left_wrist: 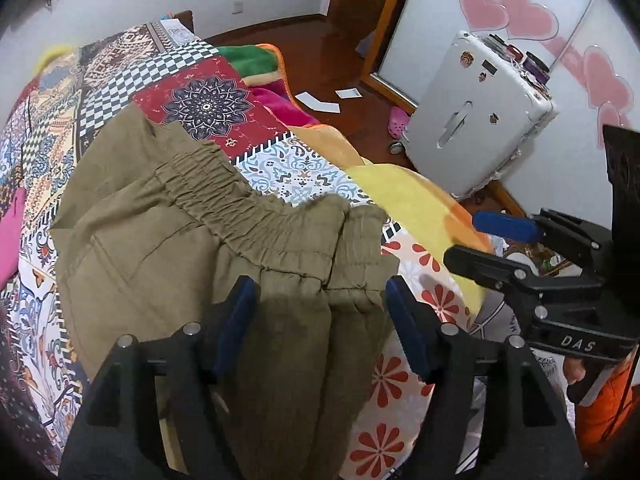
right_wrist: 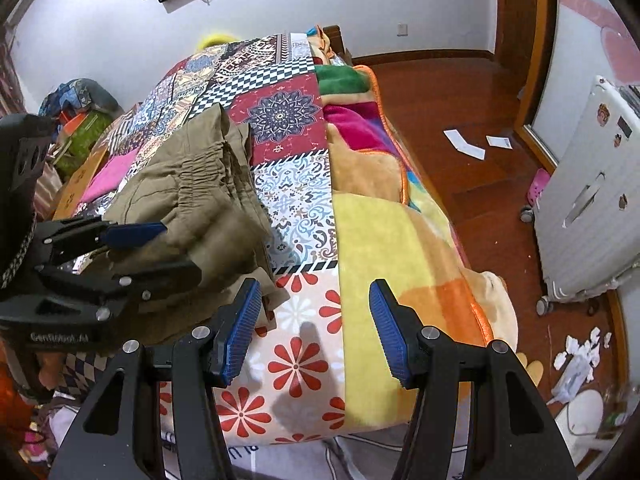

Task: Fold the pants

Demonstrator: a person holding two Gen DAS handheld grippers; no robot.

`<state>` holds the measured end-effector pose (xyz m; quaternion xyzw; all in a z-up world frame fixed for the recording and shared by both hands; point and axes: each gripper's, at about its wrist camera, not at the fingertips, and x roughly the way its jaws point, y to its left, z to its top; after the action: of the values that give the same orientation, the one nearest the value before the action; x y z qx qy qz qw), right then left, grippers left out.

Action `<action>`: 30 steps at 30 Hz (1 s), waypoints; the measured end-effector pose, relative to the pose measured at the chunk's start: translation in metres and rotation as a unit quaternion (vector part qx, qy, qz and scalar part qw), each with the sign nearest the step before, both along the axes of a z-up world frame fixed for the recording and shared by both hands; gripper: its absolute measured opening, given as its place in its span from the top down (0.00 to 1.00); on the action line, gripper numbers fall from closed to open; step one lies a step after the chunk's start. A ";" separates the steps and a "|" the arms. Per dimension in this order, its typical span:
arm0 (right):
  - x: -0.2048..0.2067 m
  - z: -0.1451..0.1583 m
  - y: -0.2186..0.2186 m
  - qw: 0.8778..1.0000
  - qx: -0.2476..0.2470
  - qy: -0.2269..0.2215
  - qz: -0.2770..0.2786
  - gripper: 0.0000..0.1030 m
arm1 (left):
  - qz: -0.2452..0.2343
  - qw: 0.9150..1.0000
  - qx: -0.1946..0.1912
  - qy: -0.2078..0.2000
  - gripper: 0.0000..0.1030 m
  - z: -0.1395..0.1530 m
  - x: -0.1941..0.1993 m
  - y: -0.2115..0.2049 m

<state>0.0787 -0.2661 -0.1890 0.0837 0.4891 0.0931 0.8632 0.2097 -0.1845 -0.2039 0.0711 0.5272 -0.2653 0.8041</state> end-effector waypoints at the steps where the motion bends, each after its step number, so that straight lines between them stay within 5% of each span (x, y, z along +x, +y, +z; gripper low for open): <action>1: 0.000 0.001 0.000 1.000 0.000 -0.001 0.000 0.48 | 0.001 1.000 0.000 -0.003 0.35 0.002 -0.002 0.002; 7: -0.001 0.009 0.006 1.000 0.001 -0.009 0.006 0.48 | 0.020 0.999 -0.027 -0.039 0.30 0.034 -0.009 0.029; 14: 0.001 0.004 0.028 0.999 -0.005 -0.002 0.031 0.48 | 0.128 0.989 -0.014 -0.078 0.19 0.047 0.023 0.107; 21: 0.005 -0.017 0.044 0.998 -0.007 0.033 0.044 0.48 | 0.212 0.977 -0.026 0.007 0.19 -0.005 0.072 0.178; 30: 0.011 -0.039 0.052 0.997 -0.020 0.066 0.046 0.48 | 0.206 0.974 -0.069 0.061 0.19 -0.050 0.096 0.176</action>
<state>0.0902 -0.2140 -0.2280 0.0502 0.5504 0.1174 0.8251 0.3061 -0.0090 -0.2542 -0.1111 0.5587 -0.1338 0.8109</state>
